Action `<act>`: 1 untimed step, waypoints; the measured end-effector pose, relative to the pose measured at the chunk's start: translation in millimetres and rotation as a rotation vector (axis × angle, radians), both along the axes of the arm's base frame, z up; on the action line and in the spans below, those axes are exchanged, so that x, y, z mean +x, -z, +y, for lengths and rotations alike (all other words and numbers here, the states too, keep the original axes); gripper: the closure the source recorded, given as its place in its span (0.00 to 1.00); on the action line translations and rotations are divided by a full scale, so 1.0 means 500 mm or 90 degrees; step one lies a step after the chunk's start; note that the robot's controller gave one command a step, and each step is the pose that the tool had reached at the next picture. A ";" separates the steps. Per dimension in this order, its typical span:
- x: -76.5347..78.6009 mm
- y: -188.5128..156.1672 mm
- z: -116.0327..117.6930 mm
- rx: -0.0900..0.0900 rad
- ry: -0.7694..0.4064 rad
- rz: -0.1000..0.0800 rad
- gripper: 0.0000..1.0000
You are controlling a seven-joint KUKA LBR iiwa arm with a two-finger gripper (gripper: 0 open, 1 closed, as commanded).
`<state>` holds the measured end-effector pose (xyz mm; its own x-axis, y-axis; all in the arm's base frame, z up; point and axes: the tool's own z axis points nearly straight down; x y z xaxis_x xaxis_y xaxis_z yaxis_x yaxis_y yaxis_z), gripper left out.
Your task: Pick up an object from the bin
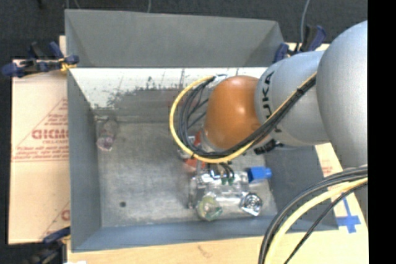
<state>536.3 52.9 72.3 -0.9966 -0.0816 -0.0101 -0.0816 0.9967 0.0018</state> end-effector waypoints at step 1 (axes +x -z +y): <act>-0.016 -0.103 -0.098 -0.002 0.062 0.002 0.00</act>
Offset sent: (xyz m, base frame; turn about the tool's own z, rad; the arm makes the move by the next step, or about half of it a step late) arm -0.0098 -0.0461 0.0486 0.0909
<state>528.2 3.8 123.6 -0.9998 0.0160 -0.0074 0.0160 0.9999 -0.0013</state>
